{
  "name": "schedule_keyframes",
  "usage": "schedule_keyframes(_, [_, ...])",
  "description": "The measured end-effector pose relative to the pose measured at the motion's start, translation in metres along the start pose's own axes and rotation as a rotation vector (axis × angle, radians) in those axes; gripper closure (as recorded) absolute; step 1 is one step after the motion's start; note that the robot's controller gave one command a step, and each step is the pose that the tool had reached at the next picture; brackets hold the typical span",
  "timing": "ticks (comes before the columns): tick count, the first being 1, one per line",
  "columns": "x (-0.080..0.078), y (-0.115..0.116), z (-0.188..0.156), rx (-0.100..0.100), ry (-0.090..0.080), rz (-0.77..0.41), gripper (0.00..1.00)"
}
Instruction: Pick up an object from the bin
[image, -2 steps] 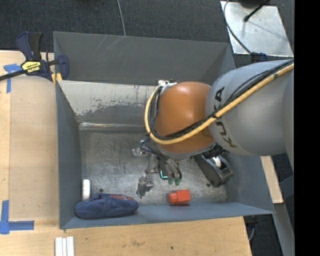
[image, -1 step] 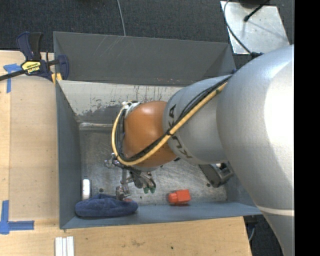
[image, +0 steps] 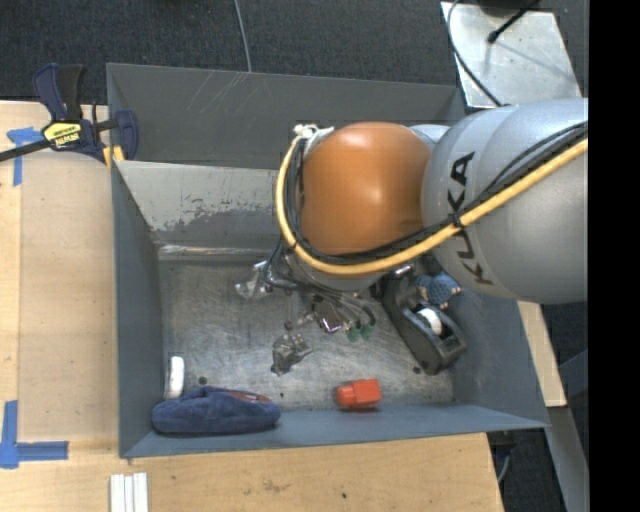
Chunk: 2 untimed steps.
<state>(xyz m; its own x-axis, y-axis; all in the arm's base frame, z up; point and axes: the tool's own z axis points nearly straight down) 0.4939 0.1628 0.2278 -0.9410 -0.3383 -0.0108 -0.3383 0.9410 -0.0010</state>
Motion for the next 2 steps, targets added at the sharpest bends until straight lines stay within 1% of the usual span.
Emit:
schedule_keyframes(1, [-0.029, 0.069, 0.119, -0.003, 0.013, -0.267, 0.0])
schedule_keyframes(2, [-0.027, 0.067, 0.142, 0.0, -0.015, -0.526, 0.0])
